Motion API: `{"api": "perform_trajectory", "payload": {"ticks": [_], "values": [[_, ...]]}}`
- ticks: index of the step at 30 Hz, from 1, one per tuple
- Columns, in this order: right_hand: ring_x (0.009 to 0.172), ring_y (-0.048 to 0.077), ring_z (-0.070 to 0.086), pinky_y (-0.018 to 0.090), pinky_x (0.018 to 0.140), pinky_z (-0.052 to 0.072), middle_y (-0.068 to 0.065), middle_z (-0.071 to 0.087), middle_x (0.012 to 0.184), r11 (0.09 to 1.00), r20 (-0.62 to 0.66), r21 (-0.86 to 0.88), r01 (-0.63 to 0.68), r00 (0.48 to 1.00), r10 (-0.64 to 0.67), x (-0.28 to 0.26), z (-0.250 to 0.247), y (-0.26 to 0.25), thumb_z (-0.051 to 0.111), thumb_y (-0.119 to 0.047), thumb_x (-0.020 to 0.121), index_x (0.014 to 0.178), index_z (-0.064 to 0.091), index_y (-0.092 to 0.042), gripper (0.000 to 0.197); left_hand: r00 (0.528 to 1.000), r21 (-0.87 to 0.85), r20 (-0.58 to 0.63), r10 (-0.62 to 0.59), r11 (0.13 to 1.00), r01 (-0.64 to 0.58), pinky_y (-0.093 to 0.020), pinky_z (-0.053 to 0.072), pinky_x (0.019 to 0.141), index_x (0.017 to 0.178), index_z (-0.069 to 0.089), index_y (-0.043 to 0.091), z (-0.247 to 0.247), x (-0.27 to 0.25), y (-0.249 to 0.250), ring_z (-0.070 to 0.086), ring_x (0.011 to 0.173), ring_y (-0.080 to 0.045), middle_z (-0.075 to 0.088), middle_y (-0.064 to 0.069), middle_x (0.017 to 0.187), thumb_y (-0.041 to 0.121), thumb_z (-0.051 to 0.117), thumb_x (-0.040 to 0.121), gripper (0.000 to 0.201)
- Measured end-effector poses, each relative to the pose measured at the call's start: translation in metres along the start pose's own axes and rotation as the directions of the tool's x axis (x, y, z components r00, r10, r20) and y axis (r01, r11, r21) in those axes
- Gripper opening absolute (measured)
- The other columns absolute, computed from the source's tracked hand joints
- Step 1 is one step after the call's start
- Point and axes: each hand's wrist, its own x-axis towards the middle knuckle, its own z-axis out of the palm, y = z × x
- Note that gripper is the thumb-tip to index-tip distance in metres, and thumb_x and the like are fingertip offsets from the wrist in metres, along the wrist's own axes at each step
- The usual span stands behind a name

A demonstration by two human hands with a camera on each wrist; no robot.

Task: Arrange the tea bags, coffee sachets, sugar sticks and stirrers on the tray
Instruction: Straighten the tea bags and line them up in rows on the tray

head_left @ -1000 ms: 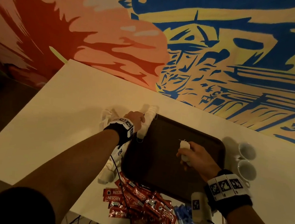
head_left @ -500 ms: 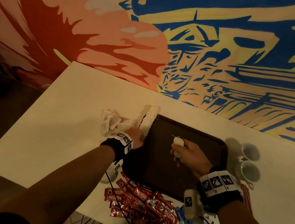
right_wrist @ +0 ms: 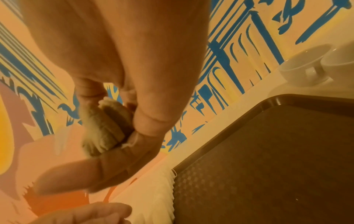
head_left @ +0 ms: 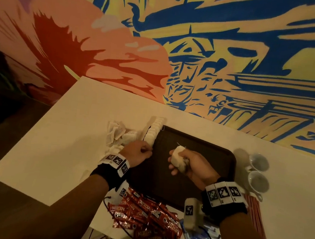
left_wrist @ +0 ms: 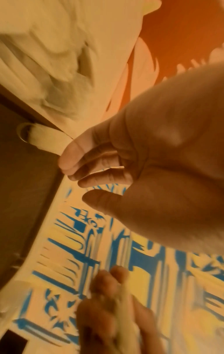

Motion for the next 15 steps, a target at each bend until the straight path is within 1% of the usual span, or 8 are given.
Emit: {"api": "perform_trajectory", "payload": {"ticks": [1,3,5,7,9,12,13,15], "values": [[0.078,0.025,0.066,0.034,0.062,0.058,0.021,0.065,0.102,1.000,0.017,-0.007,0.012,1.000,-0.012,-0.002,0.000,-0.001,0.037,-0.013,0.105,0.114,0.066,0.001,0.034,0.999,-0.060,-0.034,0.018,0.998,-0.020,-0.022,0.043,0.088,0.111,0.072,0.024,-0.004,-0.007,0.008,0.059,0.094,-0.002,0.066,0.013,0.110,0.029,0.066,0.094,0.019],[0.081,0.024,0.067,0.033,0.065,0.060,0.020,0.068,0.105,0.998,0.049,-0.032,0.049,0.998,-0.048,-0.011,-0.002,-0.004,0.037,-0.018,0.108,0.117,0.068,0.000,0.036,0.994,-0.181,-0.096,0.048,0.981,-0.064,-0.025,0.051,0.082,0.103,0.071,0.029,-0.011,-0.021,0.025,0.064,0.084,-0.002,0.070,0.011,0.102,0.029,0.068,0.093,0.010],[0.084,0.022,0.067,0.032,0.066,0.061,0.018,0.071,0.112,0.995,0.081,-0.040,0.089,0.993,-0.085,-0.021,-0.004,-0.007,0.042,-0.025,0.109,0.121,0.069,-0.004,0.036,0.988,-0.307,-0.143,0.059,0.947,-0.101,-0.031,0.057,0.077,0.097,0.071,0.030,-0.016,-0.034,0.043,0.068,0.081,-0.008,0.072,0.008,0.093,0.026,0.068,0.093,0.006],[0.086,0.021,0.067,0.031,0.066,0.060,0.018,0.071,0.118,0.991,0.107,-0.027,0.129,0.986,-0.125,-0.032,-0.006,-0.009,0.047,-0.028,0.107,0.123,0.070,-0.007,0.035,0.986,-0.431,-0.154,0.057,0.894,-0.119,-0.033,0.058,0.073,0.099,0.072,0.025,-0.017,-0.050,0.064,0.069,0.078,-0.011,0.072,0.004,0.091,0.025,0.065,0.095,0.008],[0.084,0.019,0.067,0.027,0.062,0.060,0.019,0.072,0.118,0.985,0.109,-0.023,0.170,0.980,-0.166,-0.043,-0.007,-0.010,0.050,-0.030,0.105,0.120,0.071,-0.007,0.034,0.988,-0.505,-0.144,0.062,0.853,-0.128,-0.031,0.059,0.073,0.107,0.072,0.021,-0.014,-0.063,0.082,0.069,0.079,-0.012,0.072,0.000,0.094,0.029,0.062,0.098,0.016],[0.077,0.017,0.064,0.025,0.054,0.052,0.017,0.075,0.109,0.971,0.085,-0.069,0.227,0.972,-0.221,-0.059,-0.009,-0.009,0.054,-0.035,0.103,0.112,0.074,-0.007,0.035,0.986,-0.534,-0.140,0.085,0.832,-0.147,-0.034,0.060,0.074,0.114,0.071,0.017,-0.006,-0.080,0.101,0.069,0.082,-0.014,0.073,-0.004,0.094,0.034,0.058,0.100,0.026],[0.075,0.017,0.062,0.025,0.051,0.049,0.015,0.076,0.105,0.967,0.086,-0.089,0.239,0.969,-0.232,-0.064,-0.011,-0.009,0.054,-0.037,0.103,0.111,0.074,-0.007,0.037,0.986,-0.539,-0.133,0.099,0.828,-0.156,-0.034,0.059,0.074,0.114,0.071,0.017,-0.004,-0.085,0.105,0.069,0.081,-0.013,0.073,-0.004,0.094,0.033,0.058,0.100,0.025],[0.070,0.016,0.060,0.024,0.048,0.045,0.013,0.076,0.101,0.959,0.128,-0.126,0.255,0.963,-0.239,-0.074,-0.016,-0.006,0.053,-0.039,0.103,0.111,0.073,-0.006,0.040,0.985,-0.550,-0.101,0.141,0.817,-0.174,-0.034,0.059,0.074,0.115,0.071,0.016,0.002,-0.096,0.111,0.069,0.081,-0.012,0.074,-0.004,0.097,0.029,0.062,0.097,0.023]]}}
